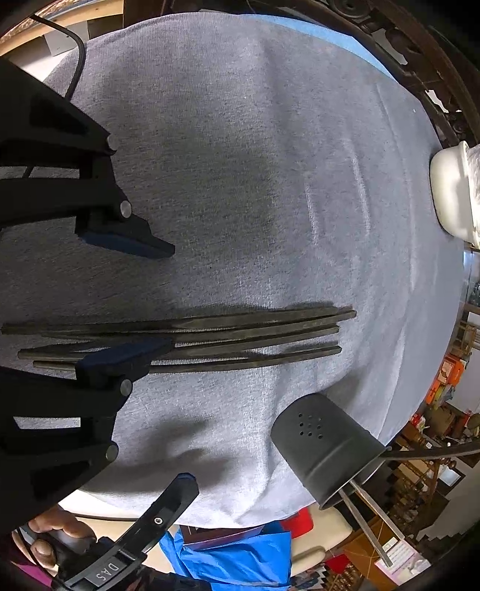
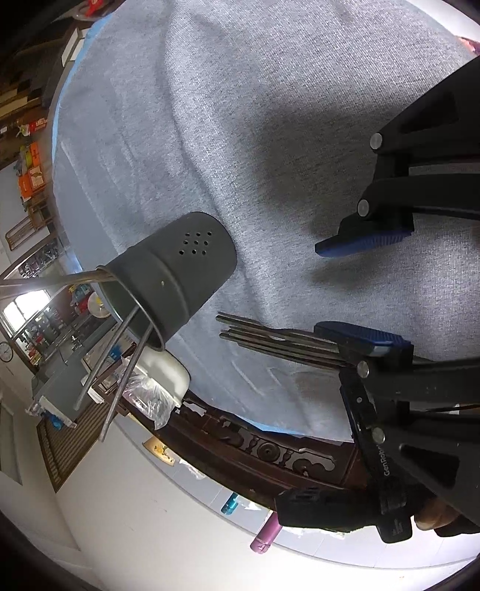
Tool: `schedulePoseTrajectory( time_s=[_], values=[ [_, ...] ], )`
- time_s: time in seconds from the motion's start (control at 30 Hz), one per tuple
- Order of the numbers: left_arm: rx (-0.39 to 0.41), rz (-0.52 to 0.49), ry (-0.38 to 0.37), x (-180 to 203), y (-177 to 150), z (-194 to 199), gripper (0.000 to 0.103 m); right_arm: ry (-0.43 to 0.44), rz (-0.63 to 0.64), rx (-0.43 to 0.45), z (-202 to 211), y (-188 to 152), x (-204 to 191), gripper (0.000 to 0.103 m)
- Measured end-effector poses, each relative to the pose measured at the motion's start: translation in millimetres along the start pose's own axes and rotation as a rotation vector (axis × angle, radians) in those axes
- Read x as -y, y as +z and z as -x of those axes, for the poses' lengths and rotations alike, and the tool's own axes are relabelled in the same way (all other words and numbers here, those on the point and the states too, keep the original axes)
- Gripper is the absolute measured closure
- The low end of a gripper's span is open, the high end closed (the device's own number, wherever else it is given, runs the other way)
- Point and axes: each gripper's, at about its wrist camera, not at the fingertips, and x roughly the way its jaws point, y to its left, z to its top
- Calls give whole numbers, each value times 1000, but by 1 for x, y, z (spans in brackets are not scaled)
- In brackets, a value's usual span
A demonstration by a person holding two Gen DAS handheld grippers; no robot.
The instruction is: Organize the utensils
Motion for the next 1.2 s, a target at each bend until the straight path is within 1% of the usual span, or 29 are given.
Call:
schedulePoseTrajectory(
  time_s=[0.17,0.27,0.47,0.53,0.63,0.7,0.83,0.93,1.0,1.03,1.13,1.2],
  values=[
    [7,6,9,-3,1,0,69,1,5,-4,-1,-1,-2,63],
    [12,11,17,-7,1,0,78,-2,6,-11,-3,-2,-3,63],
    [5,29,-5,-19,-3,4,86,-10,36,-42,-11,2,-14,63],
    [4,29,-10,-22,-5,5,87,-9,50,-61,-18,5,-20,63],
    [0,35,-24,-26,-9,8,87,-29,87,-100,-34,11,-34,63],
    [-1,41,-32,-30,-11,10,87,-22,101,-112,-43,14,-42,63],
    [-3,57,-49,-39,-14,14,87,-56,128,-153,-67,19,-58,63],
    [-1,63,-56,-39,-18,19,87,-77,127,-176,-79,20,-60,63],
    [0,67,-63,-41,-19,21,87,-88,125,-188,-85,20,-62,70],
    [1,69,-65,-40,-21,22,87,-88,125,-192,-87,20,-62,71],
    [2,72,-72,-42,-25,26,87,-117,141,-205,-94,19,-65,79],
    [2,73,-75,-44,-22,24,87,-119,136,-213,-97,19,-65,82]
  ],
)
